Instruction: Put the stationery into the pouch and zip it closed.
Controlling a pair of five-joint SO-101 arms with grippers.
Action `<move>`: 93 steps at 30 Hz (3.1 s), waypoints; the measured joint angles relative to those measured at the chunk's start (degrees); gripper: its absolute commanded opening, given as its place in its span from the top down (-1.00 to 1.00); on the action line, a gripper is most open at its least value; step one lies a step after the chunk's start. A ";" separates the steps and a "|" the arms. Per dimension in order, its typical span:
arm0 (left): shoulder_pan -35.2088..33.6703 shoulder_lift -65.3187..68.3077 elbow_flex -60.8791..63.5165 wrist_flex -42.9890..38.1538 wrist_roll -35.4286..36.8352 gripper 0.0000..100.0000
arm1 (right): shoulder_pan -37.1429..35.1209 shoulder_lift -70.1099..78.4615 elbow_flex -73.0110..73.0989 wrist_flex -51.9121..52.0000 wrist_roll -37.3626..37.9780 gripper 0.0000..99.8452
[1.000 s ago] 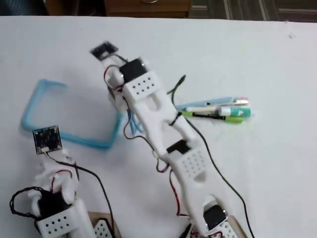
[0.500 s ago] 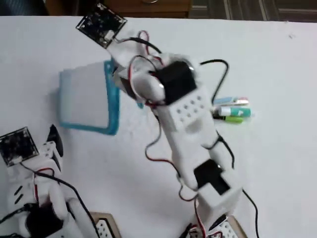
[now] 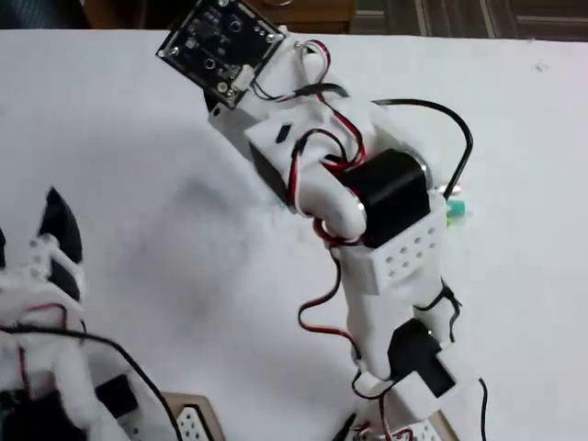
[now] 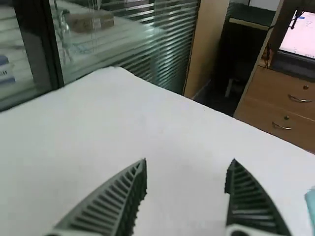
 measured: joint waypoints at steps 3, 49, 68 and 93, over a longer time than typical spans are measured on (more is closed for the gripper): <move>1.67 13.98 -15.56 9.05 5.10 0.46 | -1.41 0.00 0.88 2.90 -1.05 0.97; 25.23 52.04 -42.90 2.64 5.10 0.35 | 2.02 -2.99 20.48 -2.20 -4.48 0.97; 5.45 52.04 -34.46 -9.76 5.01 0.47 | 0.70 -11.69 20.48 -17.14 8.35 0.97; 2.46 46.07 -40.44 12.75 1.41 0.46 | -11.08 -17.85 68.84 -35.34 -0.62 0.97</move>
